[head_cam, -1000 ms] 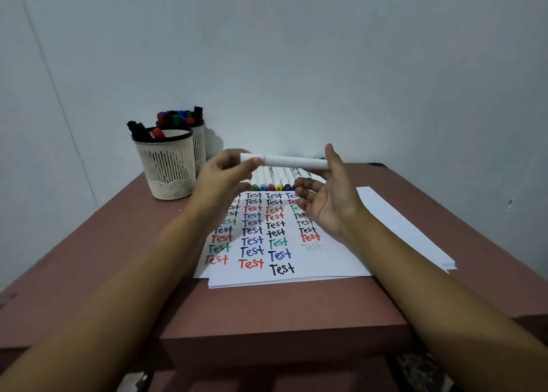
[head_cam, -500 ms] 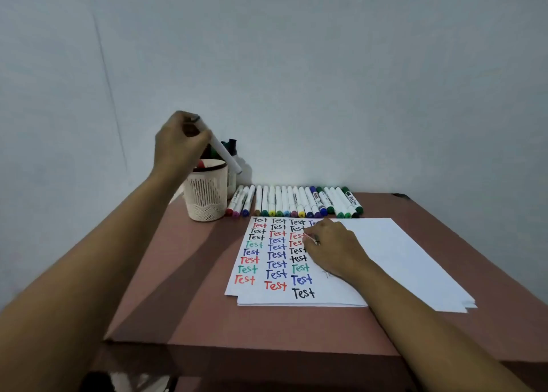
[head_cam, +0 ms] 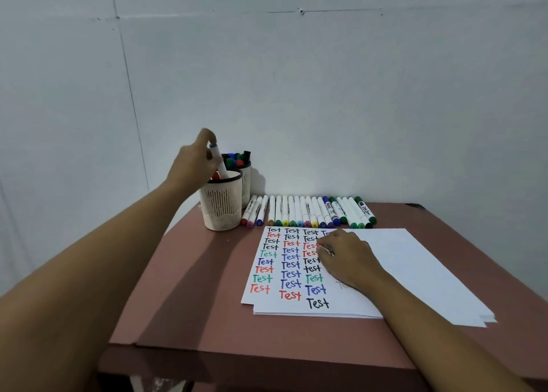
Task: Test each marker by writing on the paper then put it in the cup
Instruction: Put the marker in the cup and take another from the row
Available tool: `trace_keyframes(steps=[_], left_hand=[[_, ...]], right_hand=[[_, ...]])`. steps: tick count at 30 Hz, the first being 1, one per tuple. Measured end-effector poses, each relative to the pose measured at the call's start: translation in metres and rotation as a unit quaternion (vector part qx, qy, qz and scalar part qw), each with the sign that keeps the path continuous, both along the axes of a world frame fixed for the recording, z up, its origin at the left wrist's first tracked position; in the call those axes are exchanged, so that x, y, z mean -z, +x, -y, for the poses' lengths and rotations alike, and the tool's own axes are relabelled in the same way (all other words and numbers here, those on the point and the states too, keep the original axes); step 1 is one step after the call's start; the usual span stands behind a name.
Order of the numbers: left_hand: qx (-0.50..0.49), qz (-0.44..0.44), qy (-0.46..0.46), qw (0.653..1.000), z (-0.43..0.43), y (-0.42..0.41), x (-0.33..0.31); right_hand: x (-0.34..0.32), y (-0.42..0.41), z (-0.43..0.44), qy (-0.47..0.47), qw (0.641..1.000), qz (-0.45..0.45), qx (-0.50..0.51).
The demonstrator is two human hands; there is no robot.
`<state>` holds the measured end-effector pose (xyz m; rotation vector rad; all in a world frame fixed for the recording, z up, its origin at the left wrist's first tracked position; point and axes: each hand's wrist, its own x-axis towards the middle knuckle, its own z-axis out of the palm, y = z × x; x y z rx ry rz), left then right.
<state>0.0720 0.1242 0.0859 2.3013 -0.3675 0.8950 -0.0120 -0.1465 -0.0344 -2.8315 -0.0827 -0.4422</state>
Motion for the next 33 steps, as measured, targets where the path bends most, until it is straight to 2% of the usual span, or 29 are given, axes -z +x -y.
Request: trace_keyframes(steps=[3, 6, 9, 13, 15, 17, 19, 21, 24, 27, 33], left_hand=[[-0.014, -0.006, 0.063, 0.998, 0.005, 0.004, 0.015], [-0.030, 0.066, 0.115, 0.991, 0.008, 0.007, 0.024], [-0.038, 0.153, 0.128, 0.979, 0.019, 0.003, 0.025], [0.042, 0.230, 0.143, 0.962, 0.054, -0.018, 0.039], [0.102, 0.156, 0.169, 0.968, 0.073, -0.026, 0.057], [0.123, 0.030, 0.189, 0.974, 0.087, -0.028, 0.076], [0.130, -0.098, 0.212, 0.964, 0.095, -0.028, 0.090], [0.152, -0.166, 0.224, 0.948, 0.097, -0.028, 0.101], [0.163, -0.205, 0.226, 0.938, 0.096, -0.027, 0.110], [0.163, -0.213, 0.226, 0.936, 0.095, -0.023, 0.114], [0.158, -0.211, 0.216, 0.940, 0.094, -0.016, 0.122]], right_hand=[[0.000, 0.000, 0.000, 0.001, 1.000, 0.000, 0.000], [-0.001, 0.000, 0.000, -0.002, 1.000, -0.002, -0.001], [-0.001, 0.000, 0.000, -0.006, 1.000, -0.006, 0.003], [-0.002, 0.000, -0.001, -0.007, 1.000, -0.012, 0.003], [-0.002, -0.001, -0.001, -0.008, 1.000, -0.013, 0.003], [-0.002, -0.001, -0.002, -0.009, 1.000, -0.012, 0.002], [-0.003, -0.002, -0.002, -0.007, 1.000, -0.010, 0.002], [-0.005, -0.002, -0.002, -0.009, 1.000, -0.017, 0.001], [-0.011, -0.001, -0.001, 0.013, 0.999, -0.038, 0.000], [-0.025, 0.003, 0.008, 0.117, 0.992, -0.038, 0.016], [-0.044, 0.054, 0.062, 0.149, 0.970, 0.018, 0.194]])
